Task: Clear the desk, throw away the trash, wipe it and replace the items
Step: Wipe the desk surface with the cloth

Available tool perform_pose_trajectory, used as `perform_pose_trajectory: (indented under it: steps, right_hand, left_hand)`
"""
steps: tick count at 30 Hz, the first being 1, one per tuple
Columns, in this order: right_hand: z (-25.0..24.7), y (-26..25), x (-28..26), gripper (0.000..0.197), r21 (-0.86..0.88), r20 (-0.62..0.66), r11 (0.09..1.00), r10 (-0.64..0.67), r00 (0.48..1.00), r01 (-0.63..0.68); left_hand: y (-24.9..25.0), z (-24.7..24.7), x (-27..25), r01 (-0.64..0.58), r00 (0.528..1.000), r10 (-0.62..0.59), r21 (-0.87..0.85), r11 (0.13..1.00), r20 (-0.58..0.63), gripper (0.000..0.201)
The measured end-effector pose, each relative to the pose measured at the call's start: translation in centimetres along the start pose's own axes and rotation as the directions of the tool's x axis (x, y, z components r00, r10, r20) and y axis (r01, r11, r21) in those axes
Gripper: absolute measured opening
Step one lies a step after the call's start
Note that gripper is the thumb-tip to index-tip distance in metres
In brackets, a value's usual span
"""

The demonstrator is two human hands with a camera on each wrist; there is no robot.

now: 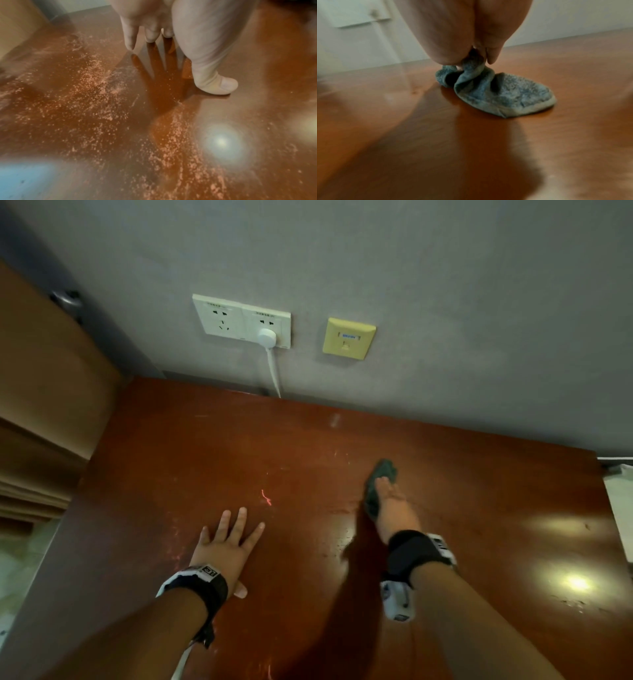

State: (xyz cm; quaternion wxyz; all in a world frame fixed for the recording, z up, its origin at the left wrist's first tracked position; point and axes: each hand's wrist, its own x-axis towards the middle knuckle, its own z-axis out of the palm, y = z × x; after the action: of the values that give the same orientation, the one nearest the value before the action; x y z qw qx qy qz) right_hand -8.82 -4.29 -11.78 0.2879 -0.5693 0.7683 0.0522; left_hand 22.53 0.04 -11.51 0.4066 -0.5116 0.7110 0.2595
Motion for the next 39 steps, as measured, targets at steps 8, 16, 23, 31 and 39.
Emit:
perform_pose_trajectory:
  steps: [8, 16, 23, 31, 39]
  right_hand:
    - [-3.6, 8.8, 2.0, 0.074, 0.102, -0.058, 0.940, 0.331, 0.942, -0.324]
    - [-1.4, -2.7, 6.6, 0.070, -0.062, -0.023, 0.998, -0.004, 1.000, 0.002]
    - [7.0, -18.6, 2.4, 0.069, -0.134, 0.212, 0.886, -0.411, 0.887, 0.443]
    - [4.5, -13.7, 3.7, 0.077, -0.081, 0.167, 0.912, -0.386, 0.907, 0.403]
    - [-4.8, 7.3, 6.4, 0.052, 0.061, -0.098, 0.985, 0.168, 0.981, -0.163]
  left_hand:
    - [-0.2, 0.3, 0.3, -0.010, 1.000, 0.010, 0.003, 1.000, -0.008, 0.124]
    - [-0.2, 0.3, 0.4, -0.018, 1.000, 0.018, -0.018, 1.000, 0.002, 0.125]
    - [-0.1, 0.0, 0.3, -0.004, 1.000, 0.004, -0.003, 1.000, 0.011, 0.121]
    - [-0.3, 0.5, 0.6, -0.009, 1.000, 0.009, -0.019, 1.000, -0.009, 0.125]
    - [-0.5, 0.6, 0.7, -0.023, 1.000, 0.023, -0.048, 0.999, -0.014, 0.125]
